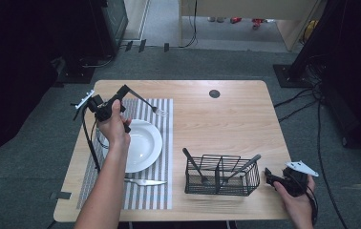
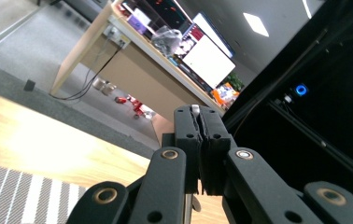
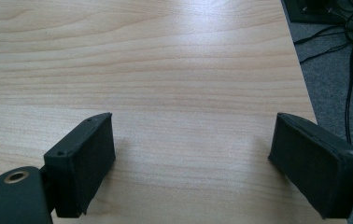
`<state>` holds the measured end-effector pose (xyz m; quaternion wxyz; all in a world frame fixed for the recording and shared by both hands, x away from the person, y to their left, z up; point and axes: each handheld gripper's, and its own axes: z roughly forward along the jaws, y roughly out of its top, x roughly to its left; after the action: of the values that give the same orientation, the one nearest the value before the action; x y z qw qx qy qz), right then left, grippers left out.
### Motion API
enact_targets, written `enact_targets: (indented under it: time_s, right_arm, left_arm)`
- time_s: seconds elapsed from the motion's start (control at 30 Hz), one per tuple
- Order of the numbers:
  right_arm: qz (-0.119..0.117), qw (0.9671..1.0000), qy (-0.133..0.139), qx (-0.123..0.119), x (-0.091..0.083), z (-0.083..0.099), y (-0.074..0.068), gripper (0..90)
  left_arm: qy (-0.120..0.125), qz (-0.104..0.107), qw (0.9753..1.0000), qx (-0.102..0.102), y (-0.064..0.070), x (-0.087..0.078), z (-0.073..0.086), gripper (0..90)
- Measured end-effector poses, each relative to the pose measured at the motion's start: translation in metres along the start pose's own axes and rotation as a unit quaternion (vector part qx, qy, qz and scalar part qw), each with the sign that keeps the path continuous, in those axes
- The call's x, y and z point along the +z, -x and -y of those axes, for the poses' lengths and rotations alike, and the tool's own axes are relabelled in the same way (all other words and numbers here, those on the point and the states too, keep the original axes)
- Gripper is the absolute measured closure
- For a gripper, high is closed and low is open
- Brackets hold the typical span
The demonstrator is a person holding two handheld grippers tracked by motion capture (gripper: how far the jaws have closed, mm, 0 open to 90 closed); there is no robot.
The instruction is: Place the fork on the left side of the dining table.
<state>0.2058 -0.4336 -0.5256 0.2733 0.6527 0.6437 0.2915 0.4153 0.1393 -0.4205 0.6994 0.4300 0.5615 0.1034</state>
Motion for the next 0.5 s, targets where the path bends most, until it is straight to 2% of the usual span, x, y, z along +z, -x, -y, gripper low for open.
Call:
enact_targets:
  time_s: [0.03,0.07,0.1,0.13,0.3,0.33,0.43,0.5]
  right_arm:
    - [0.0,1.0,0.0,0.0,0.0,0.0,0.0,13.8]
    - [0.0,1.0,0.0,0.0,0.0,0.0,0.0,13.8]
    - [0.0,1.0,0.0,0.0,0.0,0.0,0.0,13.8]
    - [0.0,1.0,0.0,0.0,0.0,0.0,0.0,13.8]
    - [0.0,1.0,0.0,0.0,0.0,0.0,0.0,13.8]
    - [0.0,1.0,0.0,0.0,0.0,0.0,0.0,13.8]
    - [0.0,1.0,0.0,0.0,0.0,0.0,0.0,13.8]
    - [0.0,1.0,0.0,0.0,0.0,0.0,0.0,13.8]
  left_arm:
    - [0.005,-0.009,0.9999,-0.011,-0.009,0.002,0.003,89.2]
    - [0.005,-0.009,0.9999,-0.011,-0.009,0.002,0.003,89.2]
    - [0.006,-0.017,0.9997,-0.018,-0.018,0.004,0.005,89.2]
    - [0.006,-0.017,0.9997,-0.018,-0.018,0.004,0.005,89.2]
    - [0.012,-0.045,0.9981,-0.041,-0.04,0.009,0.012,89.2]
    - [0.009,-0.056,0.9975,-0.043,-0.047,0.011,0.014,89.2]
    - [0.012,-0.06,0.9968,-0.05,-0.053,0.013,0.016,89.2]
    - [0.014,-0.063,0.9958,-0.064,-0.059,0.014,0.019,89.2]
